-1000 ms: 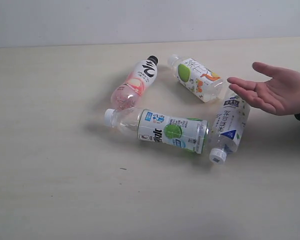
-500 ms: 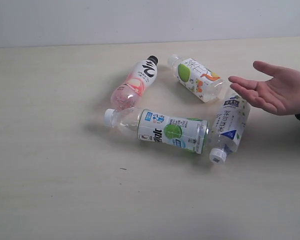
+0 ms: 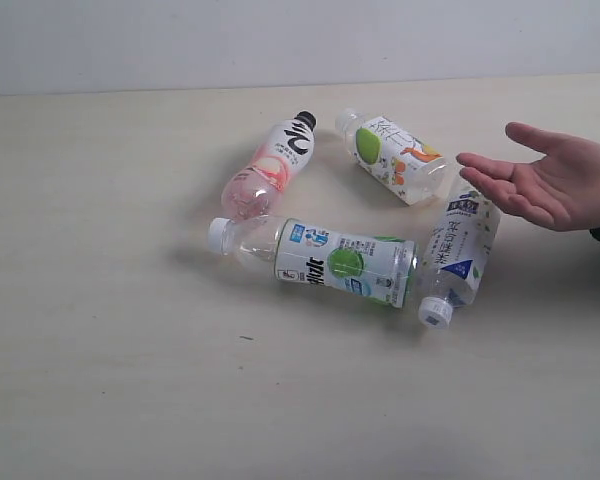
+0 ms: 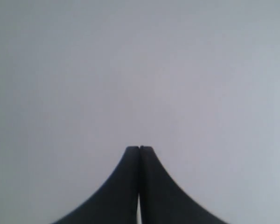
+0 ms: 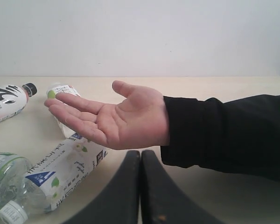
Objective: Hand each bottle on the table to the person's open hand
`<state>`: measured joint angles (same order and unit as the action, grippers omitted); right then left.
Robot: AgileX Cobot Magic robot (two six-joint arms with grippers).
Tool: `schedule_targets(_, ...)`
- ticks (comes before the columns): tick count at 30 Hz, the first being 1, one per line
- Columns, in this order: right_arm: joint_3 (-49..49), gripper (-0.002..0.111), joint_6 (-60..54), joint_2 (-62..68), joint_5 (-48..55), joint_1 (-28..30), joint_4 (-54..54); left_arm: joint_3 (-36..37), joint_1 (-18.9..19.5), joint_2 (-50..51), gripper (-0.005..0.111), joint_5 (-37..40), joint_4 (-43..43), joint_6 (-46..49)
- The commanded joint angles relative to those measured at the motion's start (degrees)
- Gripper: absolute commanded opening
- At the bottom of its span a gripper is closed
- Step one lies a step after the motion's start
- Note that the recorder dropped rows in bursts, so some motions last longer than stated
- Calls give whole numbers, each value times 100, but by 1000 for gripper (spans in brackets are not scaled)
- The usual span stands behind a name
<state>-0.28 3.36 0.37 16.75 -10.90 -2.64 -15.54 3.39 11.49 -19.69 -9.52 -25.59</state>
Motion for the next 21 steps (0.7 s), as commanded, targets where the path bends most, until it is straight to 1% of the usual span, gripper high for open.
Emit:
schedule_targets(1,28,0,-22,-37,-50,24,-21,-1249,0,1866,0,1800,658,674)
schedule_targets(2,28,0,-22,-37,-50,24,-21,-1459,0,2304,0,2122,658,871)
schedule_targets(6,28,0,-22,-37,-50,24,-21,-2508,0,4369,0,3825,658,992)
schedule_targets(8,28,0,-22,-37,-50,24,-21,-3046,-71,5287,0,4599,658,1694)
schedule_targets(9,28,0,-22,-37,-50,24,-21,-3419,-180,5671,0,5117,611,2327)
schedule_targets(11,28,0,-22,-37,-50,24,-21,-3924,-396,6246,0,5784,583,3016)
schedule_targets(12,28,0,-22,-37,-50,24,-21,-4292,-627,6552,0,6223,549,3393)
schedule_targets(13,28,0,-22,-37,-50,24,-21,-4526,-813,6724,0,6492,549,3691)
schedule_targets(15,28,0,-22,-37,-50,24,-21,-5044,-1340,7071,0,6982,558,4152)
schedule_targets(17,28,0,-22,-37,-50,24,-21,-5451,-1859,7325,0,7204,621,4383)
schedule_targets(18,28,0,-22,-37,-50,24,-21,-5660,-2220,7453,0,7276,621,4519)
schedule_targets(19,28,0,-22,-37,-50,24,-21,-5866,-2455,7592,0,7303,621,4648)
schedule_targets(21,28,0,-22,-37,-50,24,-21,-6272,-3029,7906,0,7507,621,5068)
